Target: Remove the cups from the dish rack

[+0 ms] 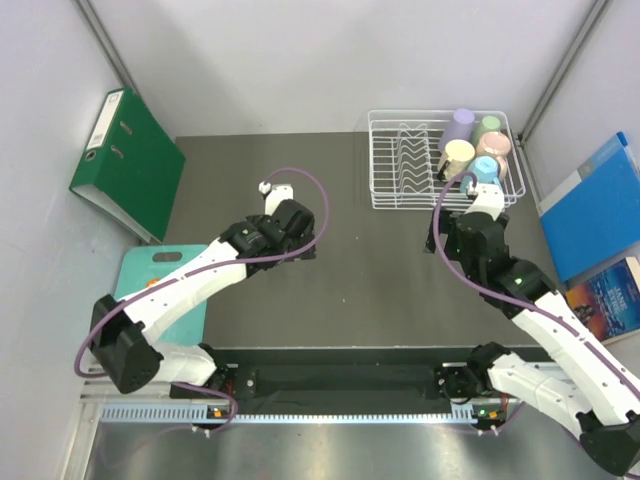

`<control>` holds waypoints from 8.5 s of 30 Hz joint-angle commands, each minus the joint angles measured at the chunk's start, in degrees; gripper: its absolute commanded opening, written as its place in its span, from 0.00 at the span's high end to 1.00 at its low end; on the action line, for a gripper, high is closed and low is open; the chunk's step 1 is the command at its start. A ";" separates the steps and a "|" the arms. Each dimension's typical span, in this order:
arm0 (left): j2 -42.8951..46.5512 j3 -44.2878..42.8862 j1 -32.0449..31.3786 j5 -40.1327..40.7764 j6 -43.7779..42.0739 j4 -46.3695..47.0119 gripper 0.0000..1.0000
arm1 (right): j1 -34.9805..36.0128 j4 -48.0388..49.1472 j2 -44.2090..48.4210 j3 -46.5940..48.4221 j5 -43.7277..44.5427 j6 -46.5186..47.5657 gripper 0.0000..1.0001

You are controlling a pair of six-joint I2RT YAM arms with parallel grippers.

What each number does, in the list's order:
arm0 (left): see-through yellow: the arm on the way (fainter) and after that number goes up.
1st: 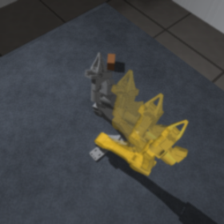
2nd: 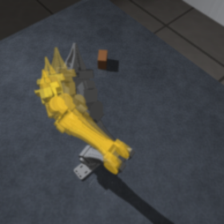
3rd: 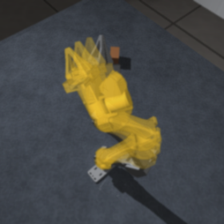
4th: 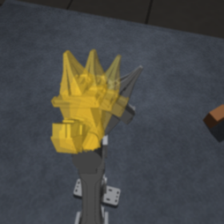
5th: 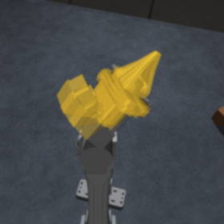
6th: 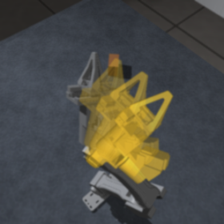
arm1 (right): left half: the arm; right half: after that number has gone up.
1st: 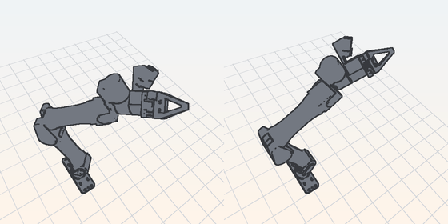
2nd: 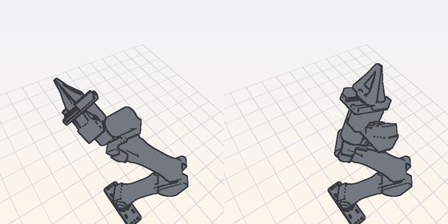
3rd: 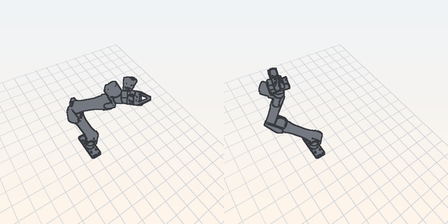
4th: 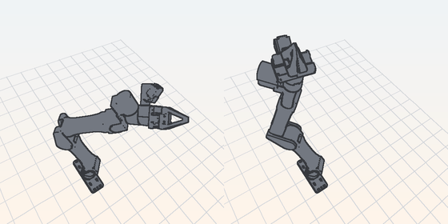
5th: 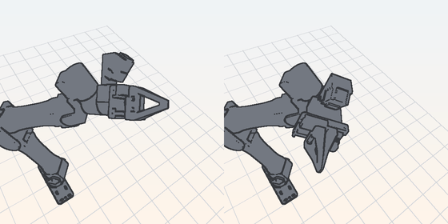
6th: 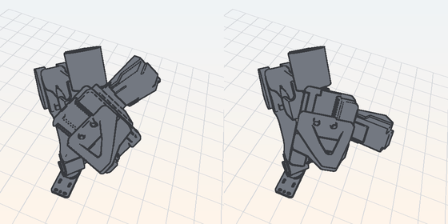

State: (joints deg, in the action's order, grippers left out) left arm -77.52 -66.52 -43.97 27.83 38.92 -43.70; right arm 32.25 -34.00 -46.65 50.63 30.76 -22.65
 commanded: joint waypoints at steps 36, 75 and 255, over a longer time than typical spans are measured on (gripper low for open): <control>2.28 -2.91 0.02 3.81 -0.16 -5.33 0.01 | -0.43 3.15 -16.35 14.84 5.44 3.59 0.00; 1.32 2.80 0.02 0.29 5.29 -5.08 0.01 | -36.99 2.97 -58.19 42.26 -10.29 2.17 0.10; 6.86 13.07 8.55 -26.60 -6.05 -14.92 1.00 | -12.47 -1.51 -11.36 7.56 -13.09 -6.61 0.10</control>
State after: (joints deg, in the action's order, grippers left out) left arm -71.37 -54.59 -34.94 7.64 33.71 -55.40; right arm 20.08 -36.58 -60.40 59.22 19.51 -27.64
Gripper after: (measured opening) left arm 0.050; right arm 0.898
